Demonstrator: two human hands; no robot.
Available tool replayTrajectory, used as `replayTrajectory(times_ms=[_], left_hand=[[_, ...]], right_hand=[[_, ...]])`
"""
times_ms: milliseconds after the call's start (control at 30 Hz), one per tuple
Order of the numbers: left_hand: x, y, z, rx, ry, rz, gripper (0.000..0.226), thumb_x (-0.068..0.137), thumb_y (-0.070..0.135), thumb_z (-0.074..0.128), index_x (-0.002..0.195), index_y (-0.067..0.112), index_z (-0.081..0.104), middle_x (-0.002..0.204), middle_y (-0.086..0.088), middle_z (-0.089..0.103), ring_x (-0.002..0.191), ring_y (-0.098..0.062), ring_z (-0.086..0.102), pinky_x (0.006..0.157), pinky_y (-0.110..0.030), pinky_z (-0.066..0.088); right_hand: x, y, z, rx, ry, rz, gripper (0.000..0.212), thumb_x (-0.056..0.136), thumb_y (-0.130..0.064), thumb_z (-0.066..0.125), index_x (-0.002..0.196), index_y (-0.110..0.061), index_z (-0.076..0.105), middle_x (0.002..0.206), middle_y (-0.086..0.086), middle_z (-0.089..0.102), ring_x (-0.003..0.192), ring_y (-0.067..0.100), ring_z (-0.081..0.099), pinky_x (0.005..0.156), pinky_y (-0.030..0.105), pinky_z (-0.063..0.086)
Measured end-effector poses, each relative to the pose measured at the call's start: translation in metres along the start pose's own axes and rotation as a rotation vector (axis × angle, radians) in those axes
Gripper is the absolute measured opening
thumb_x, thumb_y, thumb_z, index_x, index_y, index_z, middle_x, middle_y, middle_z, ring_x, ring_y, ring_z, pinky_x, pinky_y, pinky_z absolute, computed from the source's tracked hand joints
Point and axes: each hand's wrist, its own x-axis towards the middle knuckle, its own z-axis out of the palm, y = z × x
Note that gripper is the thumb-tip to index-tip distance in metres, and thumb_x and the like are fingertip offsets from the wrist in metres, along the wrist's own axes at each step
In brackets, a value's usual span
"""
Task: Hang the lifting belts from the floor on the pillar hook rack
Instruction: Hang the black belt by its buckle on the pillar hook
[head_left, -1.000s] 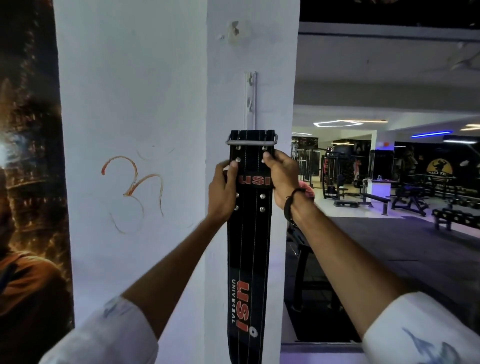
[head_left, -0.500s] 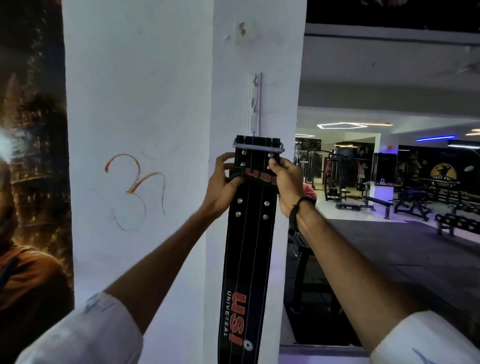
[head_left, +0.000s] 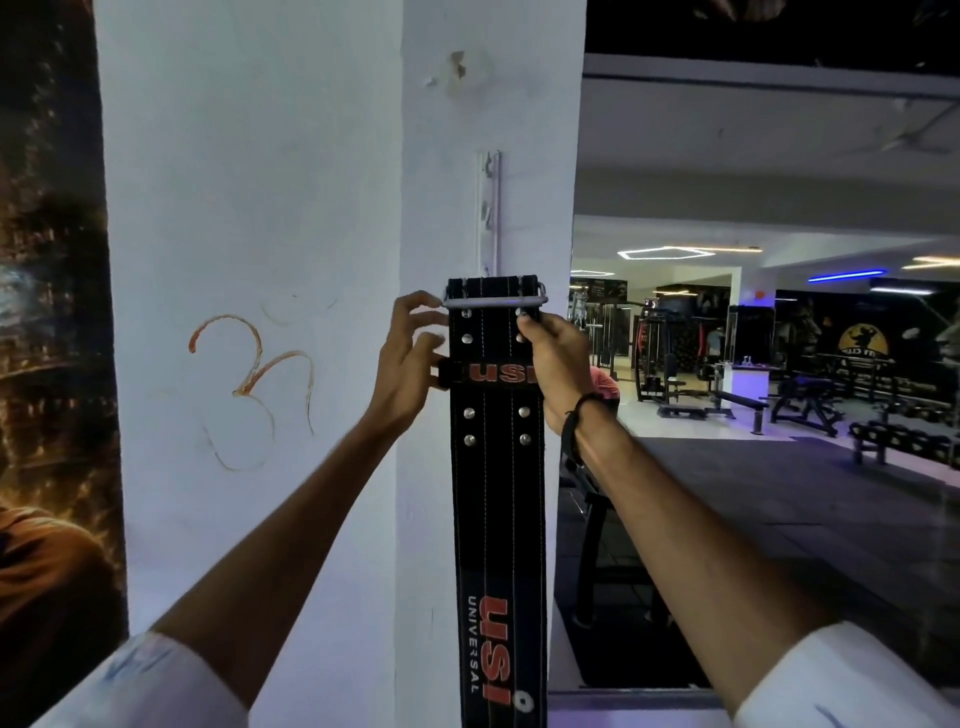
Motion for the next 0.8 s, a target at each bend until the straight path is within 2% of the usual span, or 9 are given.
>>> replayTrajectory(times_ms=[67, 167, 267, 367, 433, 567, 700, 733, 800], left_hand=[[0.011, -0.002, 0.0, 0.07, -0.03, 0.025, 0.027, 0.106, 0.027, 0.041, 0.131, 0.024, 0.051, 0.127, -0.008, 0.059, 0.078, -0.025, 0.072, 0.057, -0.038, 0.059], [0.025, -0.006, 0.002, 0.09, -0.064, 0.002, 0.036, 0.107, 0.041, 0.039, 0.129, 0.02, 0.059, 0.127, -0.012, 0.059, 0.084, -0.026, 0.074, 0.056, -0.038, 0.06], [0.038, -0.006, 0.009, 0.072, 0.043, -0.086, 0.041, 0.105, 0.048, 0.04, 0.116, 0.017, 0.065, 0.108, -0.004, 0.065, 0.081, -0.021, 0.073, 0.058, -0.039, 0.061], [0.055, -0.003, 0.022, 0.029, 0.246, -0.23, 0.044, 0.102, 0.057, 0.037, 0.091, 0.024, 0.065, 0.088, -0.001, 0.064, 0.085, -0.027, 0.065, 0.074, -0.043, 0.055], [0.06, -0.004, 0.029, 0.063, 0.355, -0.284, 0.043, 0.104, 0.05, 0.038, 0.088, 0.02, 0.063, 0.079, 0.0, 0.06, 0.077, -0.021, 0.058, 0.07, -0.034, 0.048], [0.05, -0.019, 0.032, 0.097, 0.403, -0.257, 0.042, 0.104, 0.047, 0.041, 0.089, 0.015, 0.063, 0.071, 0.004, 0.055, 0.066, -0.013, 0.051, 0.062, -0.029, 0.041], [0.047, -0.034, 0.03, 0.094, 0.364, -0.225, 0.041, 0.103, 0.048, 0.043, 0.091, 0.016, 0.067, 0.072, 0.002, 0.058, 0.069, -0.016, 0.054, 0.064, -0.031, 0.046], [0.048, -0.038, 0.029, 0.088, 0.335, -0.231, 0.04, 0.103, 0.049, 0.045, 0.093, 0.019, 0.069, 0.075, 0.0, 0.061, 0.072, -0.018, 0.057, 0.069, -0.033, 0.049], [0.049, -0.043, 0.029, 0.06, 0.278, -0.256, 0.034, 0.102, 0.048, 0.048, 0.105, 0.021, 0.07, 0.077, -0.001, 0.063, 0.072, -0.018, 0.06, 0.073, -0.038, 0.052]], right_hand=[[0.0, 0.005, -0.005, -0.025, -0.015, -0.007, 0.029, 0.091, -0.021, 0.065, 0.114, -0.004, 0.067, 0.086, -0.005, 0.069, 0.081, 0.002, 0.063, 0.069, 0.014, 0.046], [-0.003, 0.008, -0.01, -0.045, -0.027, -0.03, 0.031, 0.093, -0.02, 0.064, 0.118, -0.003, 0.063, 0.091, -0.001, 0.07, 0.079, -0.001, 0.064, 0.059, 0.002, 0.045], [-0.004, 0.01, -0.013, -0.059, -0.061, -0.027, 0.029, 0.094, -0.019, 0.062, 0.119, -0.004, 0.062, 0.093, -0.001, 0.07, 0.08, -0.002, 0.063, 0.058, -0.002, 0.042], [-0.01, 0.015, -0.006, -0.125, -0.145, -0.043, 0.026, 0.095, -0.019, 0.06, 0.118, -0.007, 0.061, 0.098, 0.0, 0.071, 0.084, 0.002, 0.065, 0.071, 0.007, 0.048], [-0.013, 0.018, 0.0, -0.157, -0.136, -0.081, 0.028, 0.094, -0.018, 0.062, 0.12, -0.01, 0.058, 0.106, 0.002, 0.07, 0.09, 0.009, 0.068, 0.08, 0.019, 0.052], [-0.009, 0.015, 0.003, -0.181, -0.086, -0.226, 0.047, 0.09, -0.003, 0.063, 0.123, -0.027, 0.04, 0.104, -0.004, 0.065, 0.061, 0.003, 0.067, 0.057, 0.019, 0.055], [-0.004, 0.022, -0.001, -0.319, -0.224, -0.333, 0.041, 0.092, 0.004, 0.053, 0.122, -0.024, 0.061, 0.127, 0.0, 0.056, 0.063, 0.009, 0.067, 0.053, 0.014, 0.051], [-0.002, 0.026, -0.003, -0.336, -0.249, -0.344, 0.038, 0.093, 0.002, 0.055, 0.118, -0.023, 0.066, 0.126, -0.001, 0.055, 0.071, 0.012, 0.069, 0.055, 0.013, 0.052], [0.002, 0.033, -0.004, -0.354, -0.245, -0.363, 0.026, 0.091, -0.005, 0.061, 0.106, -0.022, 0.074, 0.116, 0.001, 0.06, 0.088, 0.005, 0.067, 0.066, 0.015, 0.056]])
